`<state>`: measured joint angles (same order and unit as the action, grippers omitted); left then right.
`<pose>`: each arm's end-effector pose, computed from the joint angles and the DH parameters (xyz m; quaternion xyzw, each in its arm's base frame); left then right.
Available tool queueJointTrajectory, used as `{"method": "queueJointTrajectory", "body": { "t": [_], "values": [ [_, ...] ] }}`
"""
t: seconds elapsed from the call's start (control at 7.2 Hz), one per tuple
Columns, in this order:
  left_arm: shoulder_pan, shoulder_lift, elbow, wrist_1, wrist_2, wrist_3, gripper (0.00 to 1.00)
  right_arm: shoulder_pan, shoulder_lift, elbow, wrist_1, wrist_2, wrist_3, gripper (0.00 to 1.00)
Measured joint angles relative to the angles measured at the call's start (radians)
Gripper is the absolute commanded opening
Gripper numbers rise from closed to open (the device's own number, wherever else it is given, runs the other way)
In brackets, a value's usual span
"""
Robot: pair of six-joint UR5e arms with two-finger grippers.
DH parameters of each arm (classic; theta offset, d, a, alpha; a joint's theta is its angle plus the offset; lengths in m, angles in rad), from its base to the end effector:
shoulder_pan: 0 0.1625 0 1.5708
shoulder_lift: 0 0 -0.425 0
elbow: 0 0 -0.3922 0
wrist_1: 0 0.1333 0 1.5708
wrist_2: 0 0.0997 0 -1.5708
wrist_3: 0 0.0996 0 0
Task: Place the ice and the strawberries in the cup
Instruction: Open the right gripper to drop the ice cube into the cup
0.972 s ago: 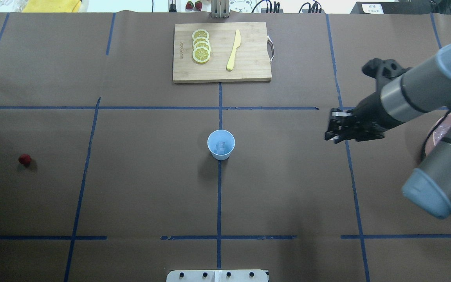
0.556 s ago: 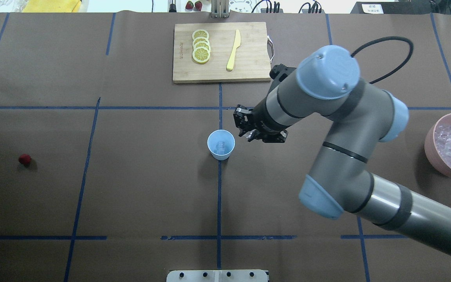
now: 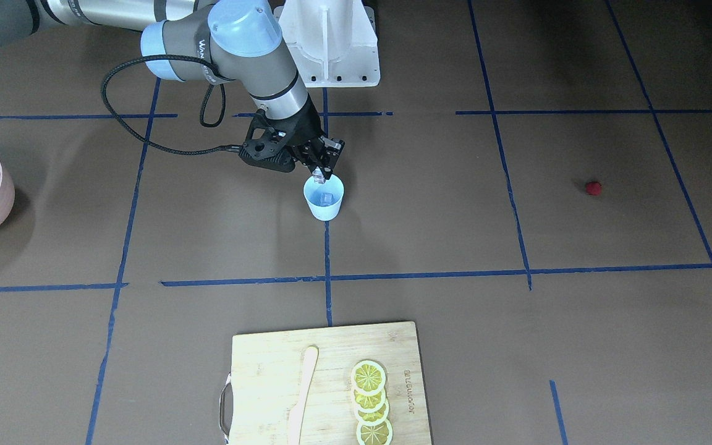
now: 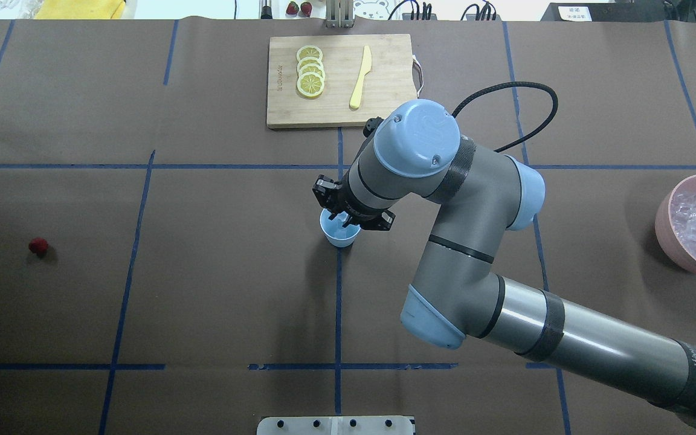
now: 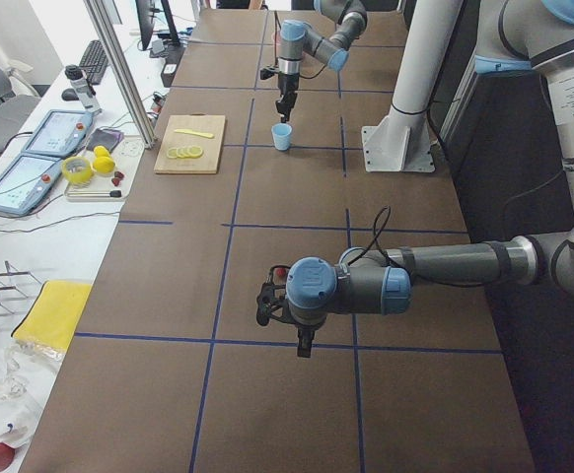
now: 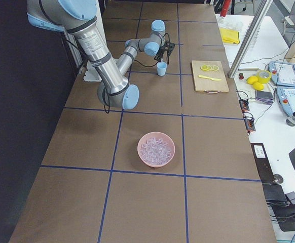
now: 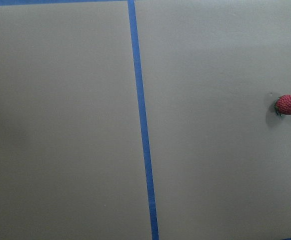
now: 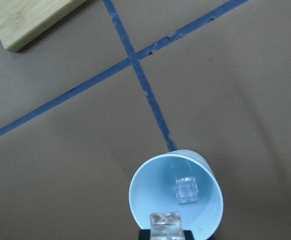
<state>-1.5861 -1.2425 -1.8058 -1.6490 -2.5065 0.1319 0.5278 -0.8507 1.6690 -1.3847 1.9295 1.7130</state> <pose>-0.0585 -0.3514 0.6619 0.0264 0.4502 0.0486 0.8912 -0.5384 -0.4277 0.1616 -0.0627 -0.4948 0.2025 0.8428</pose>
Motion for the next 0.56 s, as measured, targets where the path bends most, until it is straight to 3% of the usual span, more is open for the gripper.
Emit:
{"method": "queueJointTrajectory", "body": {
  "t": [0.14, 0.56],
  "values": [
    [0.0, 0.0, 0.0, 0.0, 0.0, 0.0, 1.0, -0.003, 0.0, -0.002, -0.001, -0.002, -0.001, 0.47],
    [0.0, 0.0, 0.0, 0.0, 0.0, 0.0, 1.0, -0.005, 0.001, -0.006, -0.002, -0.004, -0.001, 0.47]
  ]
}}
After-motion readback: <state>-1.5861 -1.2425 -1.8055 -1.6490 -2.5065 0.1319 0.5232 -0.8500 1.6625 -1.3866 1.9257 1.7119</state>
